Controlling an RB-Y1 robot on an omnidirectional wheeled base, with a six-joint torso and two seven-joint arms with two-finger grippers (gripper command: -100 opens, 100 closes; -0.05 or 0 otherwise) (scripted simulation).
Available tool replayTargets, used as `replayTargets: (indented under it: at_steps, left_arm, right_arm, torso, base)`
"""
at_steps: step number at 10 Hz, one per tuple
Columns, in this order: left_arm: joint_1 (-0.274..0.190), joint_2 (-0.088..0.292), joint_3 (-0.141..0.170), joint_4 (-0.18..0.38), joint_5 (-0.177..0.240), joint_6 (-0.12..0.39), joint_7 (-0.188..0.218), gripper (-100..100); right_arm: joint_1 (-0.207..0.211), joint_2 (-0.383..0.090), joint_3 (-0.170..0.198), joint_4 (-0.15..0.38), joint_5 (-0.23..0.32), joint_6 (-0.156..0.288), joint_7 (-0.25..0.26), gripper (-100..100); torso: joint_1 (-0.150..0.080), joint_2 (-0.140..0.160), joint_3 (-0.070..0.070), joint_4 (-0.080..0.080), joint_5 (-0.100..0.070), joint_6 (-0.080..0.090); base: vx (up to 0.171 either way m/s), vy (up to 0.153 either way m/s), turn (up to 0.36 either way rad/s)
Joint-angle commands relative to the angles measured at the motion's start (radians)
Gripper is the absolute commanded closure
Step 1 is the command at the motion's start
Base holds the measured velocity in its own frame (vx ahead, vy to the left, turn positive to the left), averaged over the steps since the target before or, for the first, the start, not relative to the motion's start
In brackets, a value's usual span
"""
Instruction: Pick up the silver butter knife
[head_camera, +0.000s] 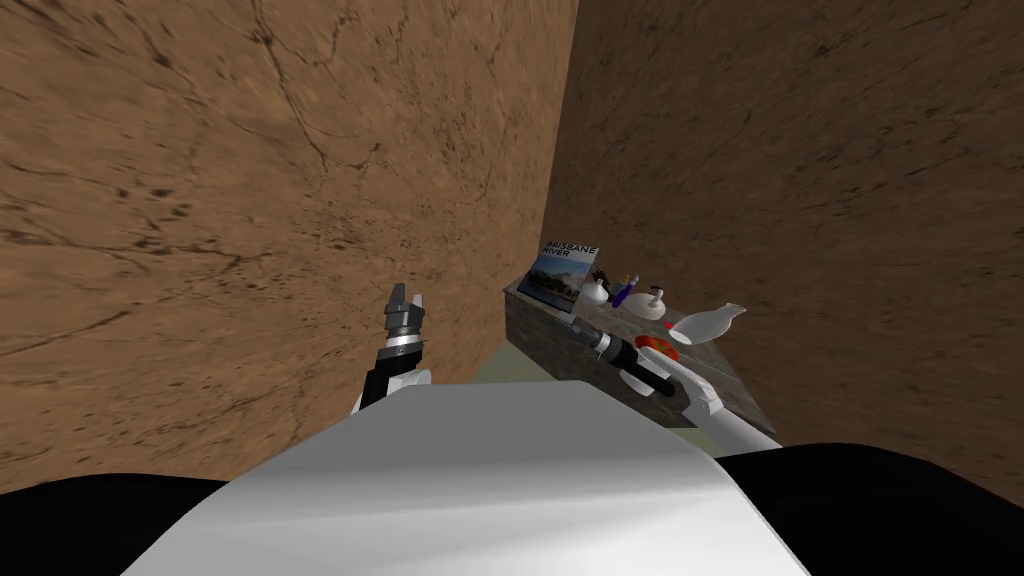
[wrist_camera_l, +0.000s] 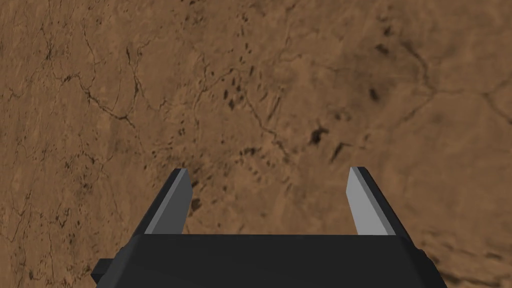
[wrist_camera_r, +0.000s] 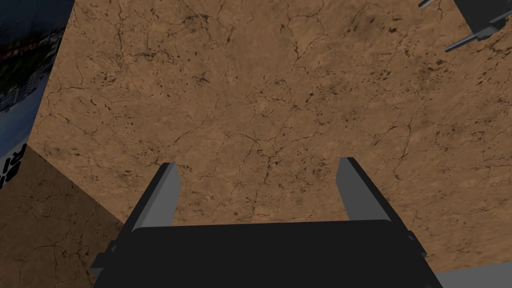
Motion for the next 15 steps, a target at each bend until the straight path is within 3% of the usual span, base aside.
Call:
replayTargets:
  at_steps: [1,2,5,6,9,10,14,15]
  left_arm:
    - [0.000,0.000,0.000,0.000,0.000,0.000,0.000,0]
    - [0.000,0.000,0.000,0.000,0.000,0.000,0.000,0]
    - [0.000,0.000,0.000,0.000,0.000,0.000,0.000,0]
    - [0.000,0.000,0.000,0.000,0.000,0.000,0.000,0]
    - [0.000,0.000,0.000,0.000,0.000,0.000,0.000,0]
    - [0.000,0.000,0.000,0.000,0.000,0.000,0.000,0]
    - [0.000,0.000,0.000,0.000,0.000,0.000,0.000,0]
    - [0.000,0.000,0.000,0.000,0.000,0.000,0.000,0]
  right_arm:
    - [-0.002,-0.050,0.014,0.042,0.018,0.001,-0.007,-100]
    - [-0.002,-0.068,0.014,0.042,0.018,0.001,-0.007,-100]
    - [0.004,-0.163,0.038,0.114,0.050,-0.004,-0.020,-100]
    - [0.004,-0.172,0.038,0.120,0.050,-0.004,-0.020,-100]
    - [0.013,-0.262,0.062,0.201,0.084,-0.008,-0.036,-100]
    - [0.013,-0.270,0.062,0.201,0.084,-0.008,-0.036,-100]
    - [0.030,-0.397,0.099,0.307,0.133,-0.012,-0.062,-100]
    - [0.030,-0.400,0.099,0.321,0.133,-0.012,-0.062,-100]
  torso:
    - [0.000,0.000,0.000,0.000,0.000,0.000]
    - [0.000,0.000,0.000,0.000,0.000,-0.001]
    - [-0.001,0.000,0.000,0.000,0.000,0.000]
    - [-0.002,-0.001,0.000,0.000,0.000,-0.001]
    - [-0.002,-0.001,-0.001,0.000,-0.001,0.000]
    - [-0.004,-0.001,0.000,0.000,-0.001,0.000]
    - [-0.005,-0.002,-0.001,0.000,-0.002,0.000]
    - [-0.006,-0.001,0.000,0.000,-0.001,0.000]
  base:
    - [-0.008,-0.016,0.192]
    - [-0.006,-0.020,0.115]
    - [-0.002,-0.035,0.194]
    - [-0.001,-0.047,0.093]
    - [-0.002,-0.052,0.159]
    - [-0.005,-0.064,0.097]
    - [0.002,-0.089,0.179]
    - [-0.011,-0.080,0.090]
